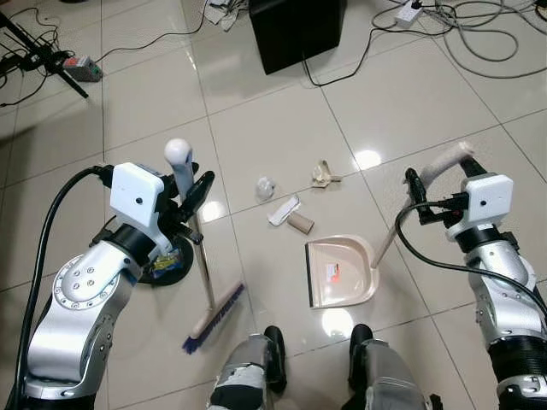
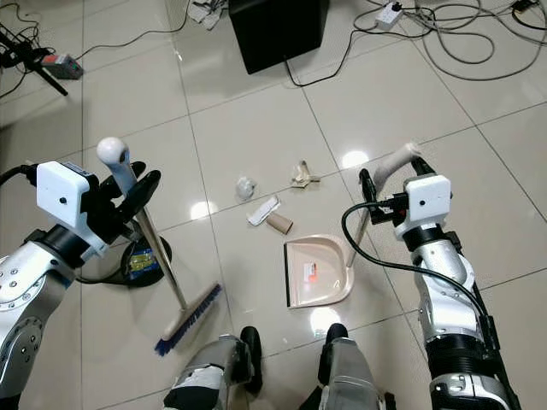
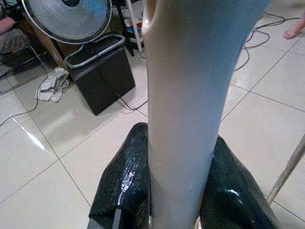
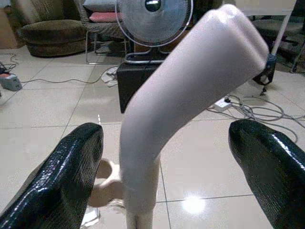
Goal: Sweep floor
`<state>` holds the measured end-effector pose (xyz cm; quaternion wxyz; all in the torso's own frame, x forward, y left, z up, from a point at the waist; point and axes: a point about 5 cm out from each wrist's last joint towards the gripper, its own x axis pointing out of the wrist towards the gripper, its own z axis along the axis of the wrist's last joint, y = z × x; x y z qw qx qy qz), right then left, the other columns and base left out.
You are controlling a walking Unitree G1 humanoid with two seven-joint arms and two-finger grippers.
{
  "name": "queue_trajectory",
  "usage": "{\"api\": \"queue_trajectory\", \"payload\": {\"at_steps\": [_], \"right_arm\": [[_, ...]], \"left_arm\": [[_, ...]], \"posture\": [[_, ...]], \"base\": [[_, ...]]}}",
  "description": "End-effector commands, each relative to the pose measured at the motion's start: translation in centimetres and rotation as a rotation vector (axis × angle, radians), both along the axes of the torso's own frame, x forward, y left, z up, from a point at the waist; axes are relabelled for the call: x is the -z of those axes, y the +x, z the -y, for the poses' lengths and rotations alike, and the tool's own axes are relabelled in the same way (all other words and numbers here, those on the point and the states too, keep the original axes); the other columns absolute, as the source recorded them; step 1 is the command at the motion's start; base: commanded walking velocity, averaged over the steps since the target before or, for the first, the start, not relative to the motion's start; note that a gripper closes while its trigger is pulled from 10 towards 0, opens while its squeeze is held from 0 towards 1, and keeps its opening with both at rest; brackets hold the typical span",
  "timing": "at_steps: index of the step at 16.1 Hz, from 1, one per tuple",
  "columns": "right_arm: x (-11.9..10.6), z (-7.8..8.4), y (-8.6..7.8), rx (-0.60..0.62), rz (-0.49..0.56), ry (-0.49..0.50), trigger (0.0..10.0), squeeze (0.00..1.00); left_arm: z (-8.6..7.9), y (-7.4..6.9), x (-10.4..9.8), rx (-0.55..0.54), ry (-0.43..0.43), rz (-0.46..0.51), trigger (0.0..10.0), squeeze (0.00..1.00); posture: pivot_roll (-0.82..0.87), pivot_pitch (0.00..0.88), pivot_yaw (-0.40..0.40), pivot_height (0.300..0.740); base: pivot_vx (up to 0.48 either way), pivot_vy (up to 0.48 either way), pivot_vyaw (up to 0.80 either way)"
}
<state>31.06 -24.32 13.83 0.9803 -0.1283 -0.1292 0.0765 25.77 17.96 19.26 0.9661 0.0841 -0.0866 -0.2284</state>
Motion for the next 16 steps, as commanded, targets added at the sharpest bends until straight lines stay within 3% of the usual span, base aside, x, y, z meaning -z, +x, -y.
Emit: {"api": "queue_trajectory", "payload": {"at_steps": [1,12,13,14,15,16], "right_arm": [[0.4,0.2,0.0,-0.008,-0.026,-0.001,10.0,0.00],[0.2,0.5,1.6,-0.013,-0.011,0.019,10.0,0.00],[0.0,0.4,1.9,-0.021,-0.009,0.021,9.6,0.00],[-0.1,0.4,2.0,-0.025,-0.008,0.021,8.1,0.00],[-0.1,0.3,2.3,-0.027,-0.011,0.019,7.4,0.00],[-0.2,0.3,2.4,-0.027,-0.014,0.020,7.4,0.00]], "left_arm": [[-0.8,-0.1,0.1,-0.039,0.017,0.008,10.0,0.00],[-1.1,-0.1,0.1,-0.050,0.021,0.011,10.0,0.00],[-1.1,-0.1,0.1,-0.050,0.022,0.011,10.0,0.00],[-1.1,-0.1,0.1,-0.050,0.022,0.010,10.0,0.00],[-1.1,-0.1,0.1,-0.050,0.023,0.010,10.0,0.00],[-1.1,-0.1,0.1,-0.050,0.024,0.009,10.0,0.00]], "posture": [[0.29,0.300,0.171,0.740],[0.30,0.304,0.173,0.740],[0.30,0.306,0.173,0.740],[0.30,0.306,0.173,0.740],[0.30,0.306,0.173,0.740],[0.30,0.306,0.173,0.740]], "base": [[0.000,0.000,0.00],[0.000,0.000,0.00],[0.000,0.000,0.00],[0.000,0.000,0.00],[0.000,0.000,0.00],[0.000,0.000,0.00]]}}
